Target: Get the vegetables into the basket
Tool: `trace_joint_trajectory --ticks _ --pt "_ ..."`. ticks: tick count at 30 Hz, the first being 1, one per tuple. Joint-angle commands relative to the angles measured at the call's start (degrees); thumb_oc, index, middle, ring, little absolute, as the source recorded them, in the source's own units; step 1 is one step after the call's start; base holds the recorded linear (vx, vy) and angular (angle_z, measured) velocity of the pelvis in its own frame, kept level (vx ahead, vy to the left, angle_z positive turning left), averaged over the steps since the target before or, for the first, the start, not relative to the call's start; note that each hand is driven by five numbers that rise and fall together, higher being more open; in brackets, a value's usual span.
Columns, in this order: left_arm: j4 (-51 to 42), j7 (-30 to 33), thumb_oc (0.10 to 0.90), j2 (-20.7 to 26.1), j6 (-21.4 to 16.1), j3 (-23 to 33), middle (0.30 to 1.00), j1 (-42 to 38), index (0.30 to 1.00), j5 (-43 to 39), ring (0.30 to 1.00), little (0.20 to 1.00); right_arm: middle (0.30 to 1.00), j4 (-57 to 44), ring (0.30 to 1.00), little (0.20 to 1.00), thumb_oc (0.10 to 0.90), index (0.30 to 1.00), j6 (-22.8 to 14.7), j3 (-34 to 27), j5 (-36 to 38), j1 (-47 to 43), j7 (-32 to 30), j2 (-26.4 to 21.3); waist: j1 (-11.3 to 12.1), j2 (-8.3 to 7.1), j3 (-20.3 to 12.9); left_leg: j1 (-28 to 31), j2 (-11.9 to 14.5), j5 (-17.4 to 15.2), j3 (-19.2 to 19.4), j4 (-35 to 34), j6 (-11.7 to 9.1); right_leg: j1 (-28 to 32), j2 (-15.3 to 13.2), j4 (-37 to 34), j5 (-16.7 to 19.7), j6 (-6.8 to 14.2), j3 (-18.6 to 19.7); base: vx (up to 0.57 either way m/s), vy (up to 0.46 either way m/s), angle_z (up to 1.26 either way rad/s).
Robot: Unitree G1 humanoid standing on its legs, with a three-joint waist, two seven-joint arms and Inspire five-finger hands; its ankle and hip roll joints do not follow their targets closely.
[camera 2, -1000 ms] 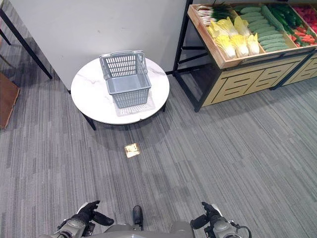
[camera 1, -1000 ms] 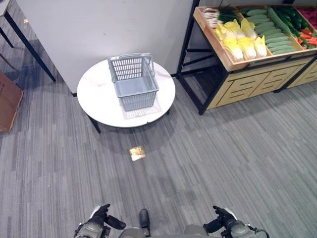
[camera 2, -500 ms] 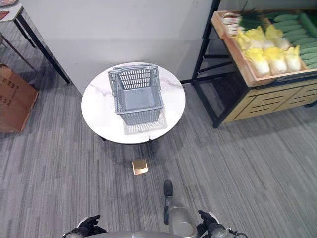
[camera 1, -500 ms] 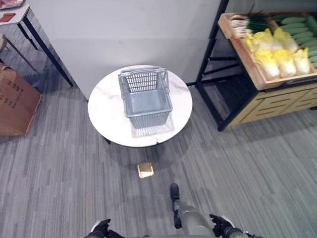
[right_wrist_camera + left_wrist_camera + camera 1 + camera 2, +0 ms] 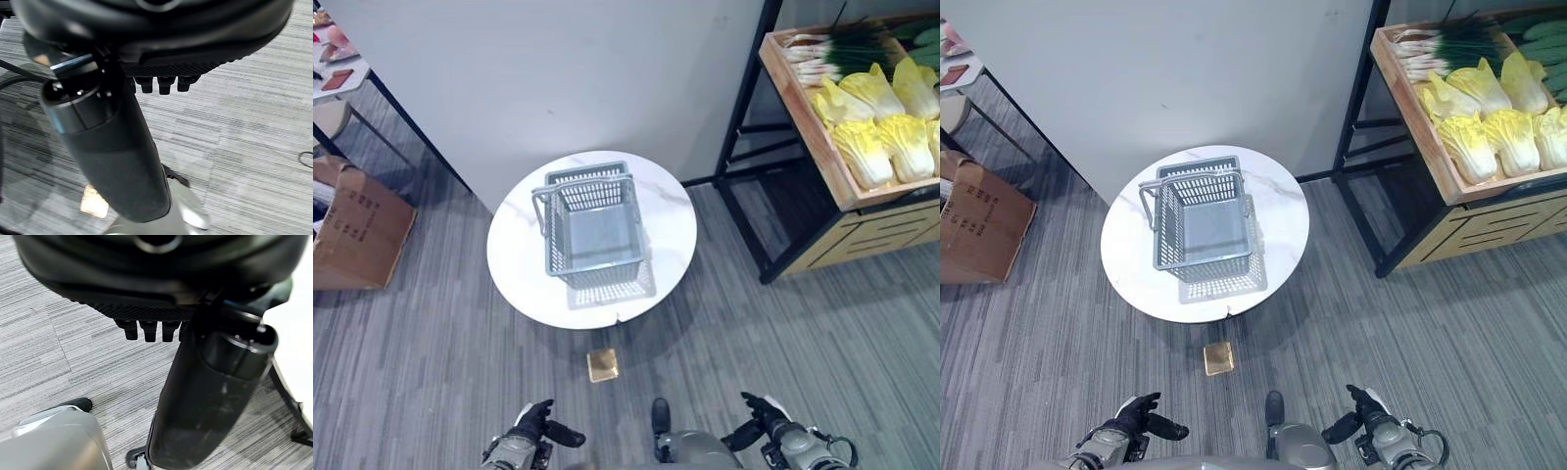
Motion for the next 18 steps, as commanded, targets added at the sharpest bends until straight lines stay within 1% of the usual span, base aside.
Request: trace_joint_trajectory --ticks 1,2,3,4,5,6,7,8,9,10,12,13,15,18 --pt "-1.15 0.76 0.900 1.92 -0.44 -1.98 1.000 0.89 1.000 0.07 1.000 1.000 1.000 0.21 1.000 1.000 0.900 1.000 -0.60 -1.43 1.37 0.26 -0.85 -1.98 0.16 -1.04 1.46 -7.77 0.73 7.56 2.55 -14.32 3.54 -0.40 -6.88 4.22 0.02 10.97 2.58 0.13 0.039 0.40" --pt "-1.15 0.76 0.900 1.92 -0.44 -1.99 1.000 0.93 1.000 0.07 1.000 1.000 1.000 0.20 1.000 1.000 0.900 1.000 -0.60 -1.43 1.37 0.30 -0.85 -1.98 0.24 -1.06 1.53 -7.63 0.72 7.38 2.65 -14.22 3.57 -0.27 -6.89 4.25 -0.09 11.01 2.67 0.11 0.083 0.47" --pt "-1.07 0.75 0.900 1.74 -0.56 -2.01 1.000 1.24 1.000 0.08 1.000 1.000 1.000 0.04 1.000 1.000 0.900 1.000 -0.69 -1.40 1.19 0.24 -0.99 -2.07 0.79 -0.99 1.70 -9.89 1.27 7.88 3.03 -16.53 3.46 0.57 -7.33 3.80 -0.28 11.30 3.53 0.06 0.062 0.34" --pt "-1.07 0.75 0.900 1.74 -0.56 -2.02 1.000 1.25 1.000 0.08 1.000 1.000 1.000 0.04 1.000 1.000 0.900 1.000 -0.69 -1.40 1.19 0.25 -0.99 -2.07 0.84 -1.02 1.75 -9.76 1.25 7.88 3.09 -16.59 3.47 0.64 -7.35 3.81 -0.32 11.31 3.58 0.13 0.153 -0.10" --pt "-1.09 0.80 0.900 1.62 -0.67 -1.90 1.000 1.74 1.000 0.02 1.000 1.000 1.000 -0.15 1.000 1.000 0.900 1.000 -0.77 -1.52 0.95 0.36 -1.04 -2.04 1.32 -0.60 1.84 -11.12 1.96 9.83 3.46 -18.20 3.13 1.40 -7.49 3.83 -0.64 11.53 4.40 0.10 0.126 -0.51" --pt "-1.03 0.78 0.900 1.73 -0.68 -1.86 1.000 1.72 1.000 0.03 1.000 1.000 1.000 -0.24 1.000 1.000 0.900 1.000 -0.80 -1.45 0.83 0.41 -0.86 -2.02 1.56 -0.46 2.00 -11.34 2.10 10.27 4.21 -18.01 3.16 1.61 -7.50 4.28 -0.93 11.57 4.73 0.13 0.178 -0.75" --pt "-0.94 0.63 0.900 1.84 -0.64 -1.66 1.000 1.72 1.000 -0.05 1.000 1.000 1.000 -0.51 1.000 1.000 0.900 1.000 -0.80 -1.14 0.63 0.21 -0.64 -1.72 1.63 -0.29 1.94 -10.18 2.15 9.67 4.51 -18.59 3.31 1.64 -6.96 4.75 -1.44 11.63 5.48 0.09 0.212 -0.93" --pt "-0.82 0.66 0.900 1.96 -0.59 -1.75 1.000 1.99 1.000 0.67 1.000 1.000 1.000 -0.40 1.000 1.000 0.900 1.000 -0.66 -1.11 0.41 0.36 -0.57 -1.10 1.42 -0.27 1.47 -8.93 1.73 9.35 5.45 -19.97 3.63 1.94 -7.38 4.70 -0.96 12.10 6.21 0.10 0.313 -0.83" --pt "-0.58 0.67 0.900 2.22 -0.49 -1.66 1.000 2.06 1.000 1.10 1.000 1.000 1.000 -0.31 1.000 1.000 0.900 1.000 -0.48 -0.96 0.04 0.64 -0.47 -0.46 1.32 -0.74 0.89 -7.29 0.93 8.77 6.39 -21.76 4.44 2.20 -7.93 4.37 -0.34 12.78 7.32 0.08 0.324 -0.83" --pt "-0.59 0.66 0.900 2.35 -0.53 -1.81 1.000 2.09 1.000 1.45 1.000 1.000 1.000 -0.19 1.000 1.000 0.900 1.000 -0.39 -0.93 -0.12 0.81 -0.42 -0.02 1.33 -0.98 0.67 -6.50 0.58 8.53 7.15 -22.44 4.77 2.29 -8.17 4.11 0.07 13.17 7.90 0.05 0.243 -0.64" --pt "-0.61 0.65 0.900 2.64 -0.47 -2.06 1.000 2.08 1.000 2.00 1.000 1.000 1.000 0.02 1.000 1.000 0.900 1.000 -0.20 -0.97 -0.10 1.00 -0.31 0.65 1.32 -1.39 0.33 -5.49 0.09 7.83 8.23 -22.88 5.29 2.13 -8.62 3.86 0.68 13.91 8.54 0.00 0.186 -0.47" --pt "-0.55 0.75 0.900 3.13 -0.52 -2.31 1.000 2.18 1.000 2.71 1.000 1.000 1.000 -0.12 1.000 1.000 0.900 1.000 -0.06 -0.86 0.06 1.10 -0.24 1.18 1.29 -1.92 0.13 -5.00 -0.48 7.12 9.01 -22.88 5.81 2.03 -9.19 3.53 1.31 14.52 9.17 -0.01 0.191 -0.17" --pt "-0.38 1.00 0.900 3.63 -0.38 -2.05 1.000 2.24 1.000 3.02 1.000 1.000 1.000 -0.04 1.000 1.000 0.900 1.000 0.03 -0.95 0.20 1.32 -0.19 1.67 1.41 -2.34 -0.06 -4.44 -0.73 6.62 9.43 -22.88 6.03 2.34 -9.61 2.93 1.71 14.94 9.49 -0.01 0.129 -0.15" --pt "0.60 1.15 0.900 3.72 -0.15 -0.67 1.000 2.86 1.000 2.29 1.000 1.000 1.000 2.04 1.000 1.000 0.900 1.000 0.18 -3.80 2.62 2.33 -0.87 2.23 1.27 -2.95 -1.24 -2.88 -1.06 5.57 10.11 -22.88 6.21 3.67 -9.98 0.53 2.61 15.31 9.88 0.04 0.057 -0.11"
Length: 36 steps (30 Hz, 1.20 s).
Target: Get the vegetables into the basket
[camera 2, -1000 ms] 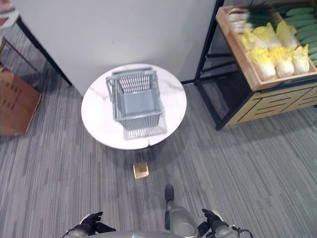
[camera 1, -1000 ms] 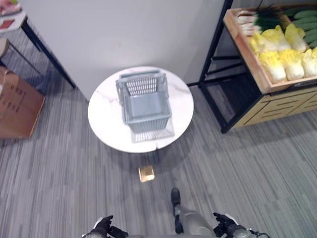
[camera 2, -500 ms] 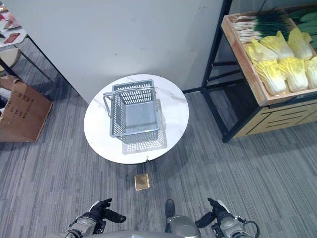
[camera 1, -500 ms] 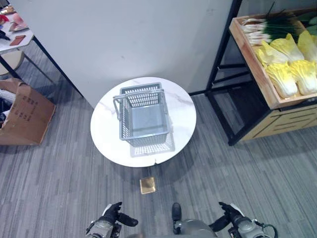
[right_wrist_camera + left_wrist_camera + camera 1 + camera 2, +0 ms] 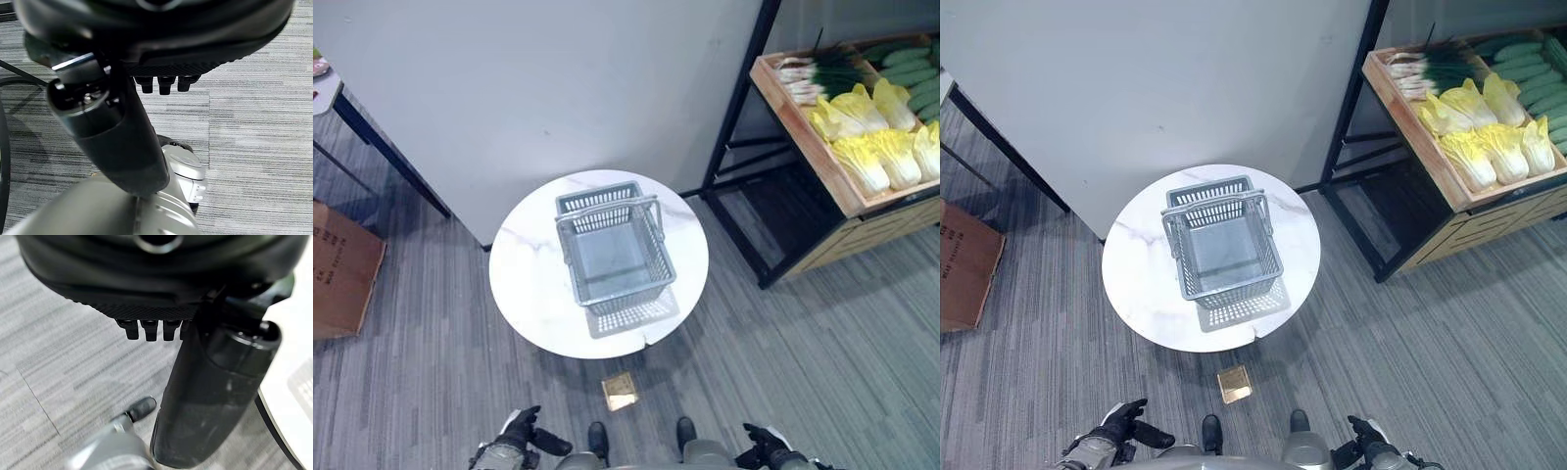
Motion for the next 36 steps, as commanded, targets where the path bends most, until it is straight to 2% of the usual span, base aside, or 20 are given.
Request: trace_joint_trajectory --ticks 1,3,4,5,7,9,12,14,15,16,17,18,19,21,22,26,36 --pt "2.28 0.84 0.900 -1.24 -0.19 0.99 1.000 -0.57 1.000 0.73 1.000 1.000 1.000 2.98 1.000 1.000 0.900 1.000 -0.75 -1.85 3.22 -1.64 -1.86 -1.56 0.99 -0.02 -1.34 1.48 3.74 -2.09 0.65 0.19 -2.48 -2.05 -0.13 -0.24 5.29 2.19 1.46 0.08 -0.030 -0.19" --pt "3.23 0.94 0.900 -0.17 0.34 1.36 1.000 -1.30 1.000 0.95 1.000 1.000 1.000 5.76 1.000 1.000 0.900 1.000 0.19 -5.89 0.61 -3.48 -6.55 -7.19 1.07 -0.42 -2.53 2.55 3.99 -2.58 0.71 0.19 -2.99 -0.15 -0.18 -2.05 5.56 2.23 0.71 0.08 -0.052 -0.09" --pt "3.50 0.63 0.900 0.37 0.32 1.34 1.000 -1.78 1.000 0.91 1.000 1.000 1.000 6.85 1.000 1.000 0.900 1.000 0.49 -7.15 0.02 -4.63 -6.98 -9.81 1.10 -0.42 -2.64 2.86 4.10 -2.67 0.63 0.19 -3.15 0.41 -0.23 -2.48 5.66 2.28 0.54 0.04 -0.031 0.04" --pt "3.60 0.23 0.900 0.85 0.48 1.30 1.000 -2.37 1.000 0.77 1.000 1.000 1.000 7.18 1.000 1.000 0.900 1.000 0.81 -7.31 -0.45 -6.13 -7.37 -11.27 1.07 -0.42 -2.78 2.98 4.16 -2.74 0.67 0.19 -3.27 0.69 -0.21 -2.84 5.81 2.34 0.46 0.00 -0.012 0.04" --pt "2.37 -0.94 0.900 1.77 0.06 1.14 1.000 -2.00 1.000 0.16 1.000 1.000 1.000 4.26 1.000 1.000 0.900 1.000 1.21 -6.26 -5.77 -12.72 -9.93 -19.70 1.73 -0.42 -2.59 3.03 4.42 -2.49 0.62 0.19 -3.49 0.81 -0.10 -3.26 6.52 2.47 0.54 -0.05 -0.012 -0.04" --pt "1.49 -0.86 0.900 1.73 -0.44 1.80 1.000 -0.36 1.000 -0.12 1.000 1.000 1.000 -4.95 1.000 1.000 0.900 1.000 0.32 -5.27 -9.89 -16.44 -13.13 -25.56 2.22 -0.45 -2.29 2.75 4.66 -2.12 0.26 0.19 -3.61 0.62 0.06 -3.19 6.55 2.53 0.25 -0.04 -0.017 -0.03" --pt "1.07 0.10 0.900 0.67 -0.85 2.23 1.000 1.50 1.000 0.63 1.000 1.000 1.000 -26.79 1.000 1.000 0.900 1.000 -0.90 -6.54 -17.90 -20.20 -20.32 -33.30 3.44 -0.47 -2.01 2.01 4.88 -1.62 -0.66 0.19 -3.79 1.01 0.12 -3.65 6.47 2.46 -1.28 -0.01 -0.038 0.06" --pt "1.36 0.17 0.900 0.68 -0.90 1.87 1.000 1.52 1.000 1.10 1.000 1.000 1.000 -30.03 1.000 1.000 0.900 1.000 -1.51 -4.44 -20.85 -23.20 -20.88 -35.32 4.18 -0.55 -1.96 1.67 5.03 -1.42 -1.14 0.19 -3.93 1.19 0.16 -3.73 6.38 2.39 -1.87 0.05 -0.032 0.26" --pt "6.24 -3.55 0.900 10.11 3.59 2.35 1.000 -11.79 1.000 -2.46 1.000 1.000 1.000 -31.80 1.000 1.000 0.900 1.000 -2.16 1.54 -21.90 -29.06 -18.08 -35.60 2.93 -0.35 -3.29 2.14 5.30 -1.60 -0.40 0.19 -4.44 1.53 0.48 -3.92 6.14 2.61 -1.50 0.08 -0.035 0.52" --pt "1.03 2.67 0.900 -0.43 -0.03 0.98 1.000 0.00 1.000 2.66 1.000 1.000 1.000 -41.15 1.000 1.000 0.900 1.000 -2.51 1.81 -25.22 -28.53 -19.70 -35.70 3.93 -1.18 -2.60 1.87 5.39 -1.58 -0.84 0.19 -4.20 1.52 0.41 -3.98 6.26 2.22 -1.83 0.06 -0.057 0.45" --pt "0.46 2.32 0.900 -1.60 -0.17 0.42 1.000 2.61 1.000 2.97 1.000 1.000 1.000 -41.66 1.000 1.000 0.900 1.000 -3.60 3.18 -25.38 -29.52 -18.32 -37.04 5.61 -1.54 -2.47 1.37 5.36 -1.36 -1.64 0.19 -4.24 1.50 0.50 -4.13 6.13 2.14 -2.35 -0.04 -0.073 0.15" --pt "-0.46 2.21 0.900 -2.18 -0.56 -0.07 1.000 3.52 1.000 3.19 1.000 1.000 1.000 -40.67 1.000 1.000 0.900 1.000 -4.04 3.74 -24.52 -31.09 -19.12 -37.75 5.99 -1.38 -2.33 0.87 5.39 -1.17 -2.05 0.19 -4.26 1.44 0.45 -4.11 6.14 2.19 -2.82 -0.07 -0.074 0.03" --pt "-1.20 2.08 0.900 -2.50 -0.63 -1.63 1.000 4.01 1.000 2.84 1.000 1.000 1.000 -42.88 1.000 1.000 0.900 1.000 -5.18 5.86 -22.15 -34.92 -18.63 -36.62 7.44 -1.31 -1.53 -0.35 5.37 -0.52 -3.05 0.19 -4.24 1.20 0.35 -4.10 6.21 2.22 -3.89 -0.07 -0.058 0.23" --pt "-1.21 2.54 0.900 -2.27 -0.62 -3.33 1.000 2.96 1.000 2.50 1.000 1.000 1.000 -44.09 1.000 1.000 0.900 1.000 -5.40 11.40 -21.60 -41.78 -16.85 -34.94 8.67 -1.46 -0.41 -1.58 5.38 0.11 -4.11 0.19 -4.31 0.67 0.36 -4.10 6.27 2.18 -5.02 -0.06 -0.047 0.55" --pt "-0.72 2.86 0.900 -2.57 -0.58 -3.94 1.000 2.41 1.000 2.33 1.000 1.000 1.000 -44.08 1.000 1.000 0.900 1.000 -5.38 14.67 -20.89 -46.32 -16.13 -33.18 9.04 -1.61 0.15 -2.34 5.40 0.41 -4.56 0.19 -4.34 0.23 0.45 -4.04 6.32 2.10 -5.26 -0.04 -0.032 0.41" --pt "-0.30 3.76 0.900 -2.38 -0.71 -4.56 1.000 1.43 1.000 1.33 1.000 1.000 1.000 -42.12 1.000 1.000 0.900 1.000 -4.91 19.95 -19.40 -53.86 -15.09 -30.51 9.90 -2.11 1.11 -3.72 5.36 0.91 -5.27 0.19 -4.38 -0.74 0.57 -3.94 6.39 1.96 -5.88 -0.01 -0.017 0.12" --pt "-0.10 5.73 0.900 -1.76 -1.35 -5.49 1.000 -0.14 1.000 -1.04 1.000 1.000 1.000 -33.82 1.000 1.000 0.900 1.000 -3.90 24.05 -16.33 -61.26 -15.41 -26.52 11.33 -2.82 2.71 -6.48 4.69 1.58 -6.87 0.19 -4.26 -2.32 0.21 -3.91 6.50 1.93 -7.13 0.00 -0.001 0.04"
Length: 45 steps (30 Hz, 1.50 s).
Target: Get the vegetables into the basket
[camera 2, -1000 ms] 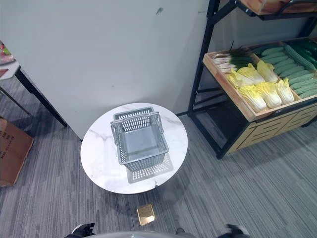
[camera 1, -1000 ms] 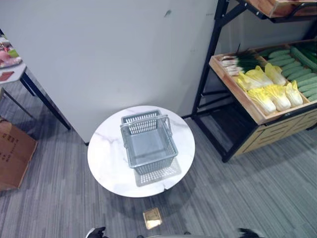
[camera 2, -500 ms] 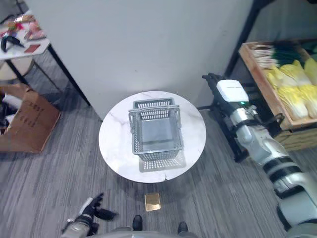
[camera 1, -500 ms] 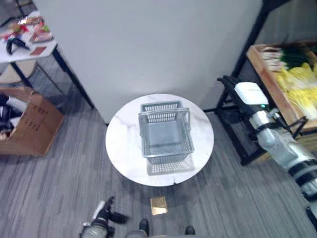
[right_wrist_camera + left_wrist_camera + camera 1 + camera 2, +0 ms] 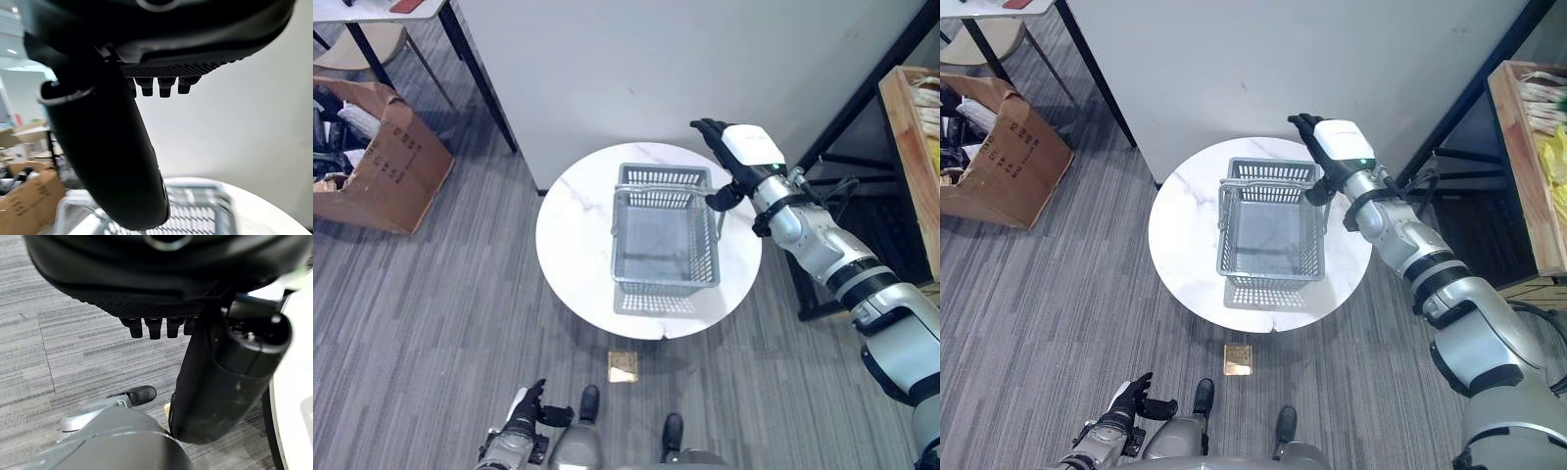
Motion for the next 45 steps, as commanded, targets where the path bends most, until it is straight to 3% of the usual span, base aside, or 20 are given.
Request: trace_joint_trajectory --ticks 1,22,28,29,30,31,34,39,43,45 --pt "5.98 0.89 0.900 0.91 0.54 -4.12 1.000 0.83 1.000 -0.46 1.000 1.000 1.000 -1.01 1.000 1.000 0.900 1.000 -0.66 -0.07 3.38 -9.07 -3.27 -1.54 0.42 -1.80 -0.87 0.49 1.31 -0.67 0.12 -0.04 -1.30 -1.84 -3.29 0.46 5.55 3.39 0.88 0.00 0.000 0.00" --pt "6.99 2.98 0.900 2.52 0.43 -4.08 1.000 -0.89 1.000 -1.78 1.000 1.000 1.000 3.99 1.000 1.000 0.900 1.000 -0.72 2.48 9.94 -14.71 -2.21 6.13 2.25 -3.31 1.86 -2.56 0.84 -0.20 -1.37 -0.04 -1.13 -4.10 -3.58 0.43 5.83 3.60 -0.07 0.00 0.002 0.03" --pt "6.80 3.73 0.900 3.27 -0.31 -6.38 1.000 -1.96 1.000 -2.80 1.000 1.000 1.000 18.42 1.000 1.000 0.900 1.000 0.43 4.32 8.32 -20.61 -4.81 9.08 3.70 -3.17 3.11 -4.96 0.24 0.56 -2.71 -0.04 -1.08 -5.60 -3.64 0.21 6.29 3.70 -0.91 -0.02 0.007 0.08" --pt "6.58 3.92 0.900 3.22 -0.40 -7.02 1.000 -2.13 1.000 -2.77 1.000 1.000 0.871 19.91 0.871 0.871 0.808 0.871 0.38 3.59 8.84 -21.02 -5.91 9.29 3.92 -3.00 3.21 -5.21 0.19 0.65 -2.95 -0.04 -1.05 -5.75 -3.70 0.18 6.31 3.70 -1.00 -0.02 0.011 0.15" --pt "6.35 4.09 0.900 3.21 -0.54 -7.65 1.000 -2.44 1.000 -2.70 1.000 1.000 0.547 21.73 0.547 0.547 0.576 0.547 0.30 2.95 9.20 -21.29 -6.79 9.25 4.24 -2.78 3.34 -5.51 0.06 0.70 -3.14 -0.04 -1.01 -5.93 -3.77 0.14 6.33 3.72 -1.09 -0.01 0.007 0.11" --pt "6.27 4.14 0.900 3.20 -0.59 -7.83 1.000 -2.60 1.000 -2.75 1.000 1.000 0.300 22.27 0.300 0.300 0.400 0.300 0.25 2.97 9.05 -21.23 -6.90 9.09 4.36 -2.74 3.38 -5.65 0.00 0.74 -3.23 -0.04 -0.99 -6.01 -3.77 0.12 6.34 3.72 -1.13 -0.01 0.013 0.10" --pt "5.40 4.41 0.900 2.81 -0.82 -9.11 1.000 -3.26 1.000 -2.49 1.000 1.000 0.300 23.74 0.300 0.300 0.400 0.300 0.38 2.57 8.73 -19.95 -6.92 8.59 4.88 -2.17 3.60 -6.01 -0.39 0.72 -3.61 -0.04 -0.76 -6.28 -3.87 -0.05 6.42 3.77 -1.04 0.01 0.013 0.03" --pt "5.69 4.11 0.900 2.41 0.09 -8.55 1.000 -2.52 1.000 -0.21 1.000 1.000 0.300 11.84 0.300 0.300 0.400 0.300 -0.36 4.75 6.14 -16.11 -4.65 9.34 3.67 -2.41 2.95 -4.25 -0.34 -0.15 -2.48 -0.04 -0.54 -5.56 -3.94 0.09 6.10 3.64 -0.01 0.01 0.015 -0.04" --pt "6.05 3.71 0.900 2.58 0.76 -6.24 1.000 -2.07 1.000 0.60 1.000 1.000 0.300 0.34 0.300 0.300 0.400 0.300 -1.22 2.98 6.50 -12.26 -3.87 5.72 2.48 -2.90 2.09 -2.36 -0.12 -0.97 -1.71 -0.04 -0.45 -4.56 -4.08 0.38 5.89 3.64 0.48 0.03 -0.002 -0.03" --pt "6.48 3.23 0.900 2.66 1.42 -3.91 1.000 -1.17 1.000 1.64 1.000 1.000 0.300 -9.65 0.300 0.300 0.400 0.300 -1.98 1.49 5.86 -8.15 -2.10 0.85 1.54 -3.20 1.03 -0.61 0.13 -1.65 -1.01 -0.04 -0.45 -3.26 -4.27 0.54 5.56 3.65 0.67 0.05 -0.006 -0.03"
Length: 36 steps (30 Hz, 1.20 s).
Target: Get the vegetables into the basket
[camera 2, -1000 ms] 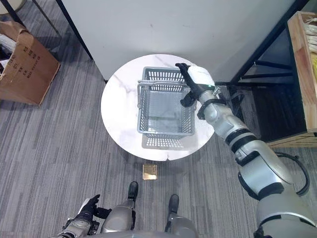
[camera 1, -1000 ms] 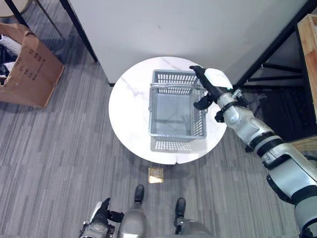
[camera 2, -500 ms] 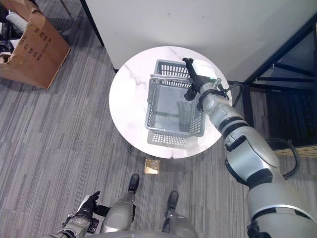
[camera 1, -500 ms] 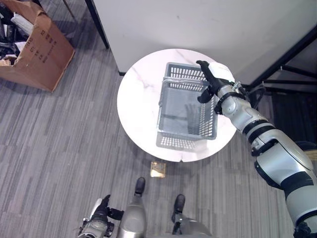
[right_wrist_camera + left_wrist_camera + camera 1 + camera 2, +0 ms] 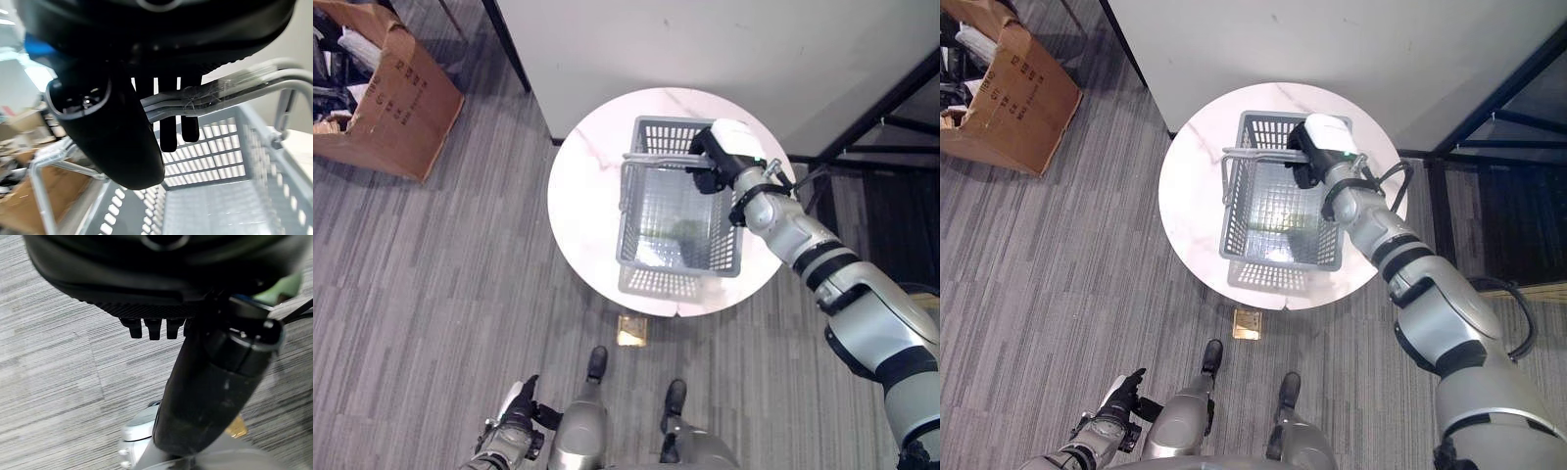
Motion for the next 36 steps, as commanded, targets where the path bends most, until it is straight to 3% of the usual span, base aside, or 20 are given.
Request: trace_joint_trajectory --ticks 1,2,5,6,16,20,27,30,31,32,33,35,36 --pt "3.21 -0.06 0.900 1.30 0.89 0.22 1.000 2.00 1.000 2.19 1.000 1.000 0.300 -6.53 0.300 0.300 0.400 0.300 -5.23 -2.67 -0.20 -5.02 -2.60 -3.77 -1.06 -3.72 -4.10 2.27 0.33 -2.74 1.15 -0.03 -0.29 -1.52 -4.24 0.52 5.53 3.68 2.67 0.05 0.002 -0.04" --pt "4.31 -0.26 0.900 1.18 1.66 3.02 1.000 2.73 1.000 2.31 1.000 1.000 0.300 -13.27 0.300 0.300 0.400 0.300 -6.09 -6.43 1.25 0.16 -1.95 -5.74 -2.08 -3.64 -5.02 3.47 0.36 -3.20 1.50 -0.03 -0.25 -0.68 -4.31 0.69 5.22 3.60 2.79 0.03 0.003 -0.07" --pt "5.05 -0.73 0.900 0.97 2.15 4.57 1.000 3.70 1.000 3.07 1.000 1.000 0.300 -20.06 0.300 0.300 0.400 0.300 -7.05 -9.87 2.09 5.50 -0.76 -7.47 -2.62 -3.57 -5.75 4.67 0.54 -3.67 2.06 -0.03 -0.25 0.16 -4.32 0.71 4.98 3.63 2.95 0.05 -0.002 -0.08" --pt "5.92 -1.73 0.900 0.44 2.67 6.35 1.000 5.25 1.000 4.84 1.000 1.000 0.300 -27.45 0.300 0.300 0.400 0.300 -8.88 -14.06 4.28 12.34 1.60 -9.17 -3.61 -3.28 -6.87 6.14 0.78 -4.13 2.90 -0.03 -0.33 1.10 -4.21 0.72 4.66 3.65 3.32 0.05 -0.014 -0.15" --pt "6.83 -2.51 0.900 0.71 3.36 10.52 1.000 7.77 1.000 8.73 1.000 1.000 0.300 -43.99 0.300 0.300 0.400 0.300 -11.63 -24.48 7.40 28.49 7.11 -16.51 -6.66 -2.55 -8.99 9.05 1.57 -4.81 5.68 -0.03 -0.68 2.29 -3.98 0.62 4.79 4.00 4.57 0.01 -0.004 -0.18" --pt "6.69 -2.87 0.900 0.36 3.16 10.93 1.000 8.43 1.000 9.30 1.000 1.000 0.300 -45.84 0.300 0.300 0.400 0.300 -12.07 -26.16 6.91 32.36 7.58 -18.07 -7.54 -2.37 -9.21 10.01 1.48 -5.25 7.12 -0.03 -0.34 2.12 -4.15 0.74 5.10 4.38 5.51 -0.01 0.047 -0.26" --pt "5.77 -3.22 0.900 -0.22 2.39 12.11 1.000 9.64 1.000 10.51 1.000 1.000 0.300 -45.24 0.300 0.300 0.400 0.300 -12.06 -34.59 2.41 45.44 6.78 -19.61 -10.42 -2.32 -9.05 13.01 -0.15 -7.29 12.30 -0.03 1.35 -0.09 -5.49 3.24 6.72 6.63 10.49 -0.01 0.143 -0.39" --pt "5.46 -3.05 0.900 -0.14 2.13 12.21 1.000 9.40 1.000 11.26 1.000 1.000 0.300 -44.84 0.300 0.300 0.400 0.300 -12.09 -38.65 1.30 50.76 5.99 -18.53 -11.64 -2.55 -8.57 13.02 -1.05 -7.54 13.69 -0.03 1.96 -1.62 -6.14 3.47 8.59 7.64 12.45 -0.08 0.123 -0.35" --pt "4.91 -2.51 0.900 0.27 1.79 11.72 1.000 8.79 1.000 12.19 1.000 1.000 0.300 -43.32 0.300 0.300 0.400 0.300 -11.91 -39.42 0.43 51.34 4.71 -17.50 -12.77 -3.01 -7.93 12.25 -1.64 -7.48 15.46 -0.03 2.27 -3.83 -6.45 2.79 12.38 8.93 14.44 -0.17 0.070 -0.38" --pt "4.56 -2.32 0.900 0.70 1.64 11.65 1.000 8.45 1.000 12.12 1.000 1.000 0.300 -42.96 0.300 0.300 0.400 0.300 -11.88 -39.37 0.18 51.03 4.20 -17.23 -12.86 -3.09 -7.60 11.63 -1.55 -7.21 16.24 -0.03 2.35 -5.01 -6.23 2.85 13.04 9.21 15.31 -0.23 0.080 -0.61" --pt "4.21 -2.26 0.900 0.99 1.53 11.19 1.000 8.08 1.000 12.27 1.000 1.000 0.300 -42.24 0.300 0.300 0.400 0.300 -11.72 -38.91 -0.45 50.08 3.59 -17.07 -12.88 -2.96 -7.10 11.30 -1.29 -7.20 17.11 0.05 2.44 -5.52 -6.23 3.06 13.33 9.33 14.94 -0.20 0.017 -0.66" --pt "3.42 -1.82 0.900 1.76 1.49 10.53 1.000 7.43 1.000 12.69 1.000 1.000 0.300 -41.09 0.300 0.300 0.400 0.300 -11.71 -38.40 -0.69 48.74 2.31 -16.24 -11.95 -2.51 -6.50 10.34 -0.21 -6.78 19.38 0.11 2.51 -6.24 -6.84 4.80 11.66 8.69 10.65 -0.18 0.002 -0.64" --pt "3.42 -1.82 0.900 1.78 1.50 10.57 1.000 7.39 1.000 12.69 1.000 1.000 0.300 -41.06 0.300 0.300 0.400 0.300 -11.72 -38.37 -0.69 48.66 2.29 -16.21 -11.94 -2.59 -6.58 10.16 -0.23 -6.51 19.42 0.02 2.49 -6.49 -6.84 4.81 11.81 8.62 10.71 -0.22 0.008 -1.15"
